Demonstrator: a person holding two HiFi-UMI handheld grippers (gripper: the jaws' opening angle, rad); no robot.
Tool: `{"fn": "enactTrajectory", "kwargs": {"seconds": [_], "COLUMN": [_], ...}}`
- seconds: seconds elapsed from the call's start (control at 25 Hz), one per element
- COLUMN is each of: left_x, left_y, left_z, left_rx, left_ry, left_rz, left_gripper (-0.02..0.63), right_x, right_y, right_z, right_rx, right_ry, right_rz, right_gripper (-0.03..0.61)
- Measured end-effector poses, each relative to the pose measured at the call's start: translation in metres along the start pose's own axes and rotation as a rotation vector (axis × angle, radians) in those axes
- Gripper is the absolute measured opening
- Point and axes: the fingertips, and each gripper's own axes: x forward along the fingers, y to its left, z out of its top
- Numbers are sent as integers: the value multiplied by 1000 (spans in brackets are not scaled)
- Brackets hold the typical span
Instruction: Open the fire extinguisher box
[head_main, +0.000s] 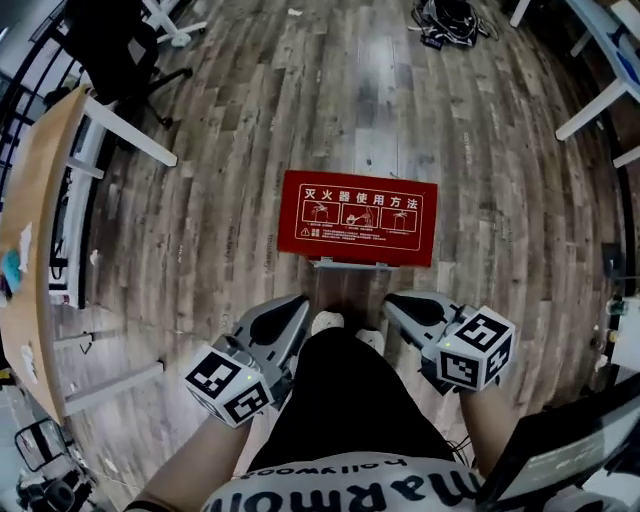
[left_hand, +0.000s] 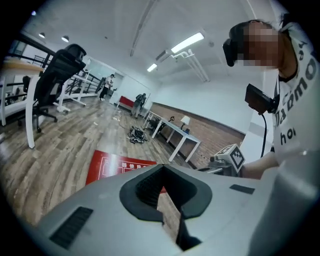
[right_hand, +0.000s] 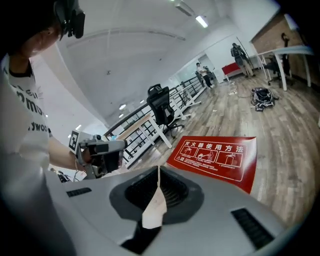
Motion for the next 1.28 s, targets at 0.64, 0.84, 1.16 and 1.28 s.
{"fn": "enactTrajectory", "kwargs": {"seconds": [0.64, 0.84, 1.16, 1.28], "left_x": [115, 134, 151, 158], "left_y": [114, 125, 142, 147], "left_z": [-146, -171, -186, -181], "left_rx": [-247, -393, -390, -361], "left_ry": [206, 210, 138, 81], "left_rz": [-175, -241, -316, -360], "left_gripper": [7, 13, 186, 223], "right_x": [94, 106, 121, 129], "right_y": [-96, -114, -138, -146], "right_z": [-63, -88, -108, -106], "right_rx": [224, 297, 374, 346], "right_ry": [-2, -46, -238, -306], "right_rz": [110, 99, 109, 131], "right_gripper": [189, 193, 225, 236]}}
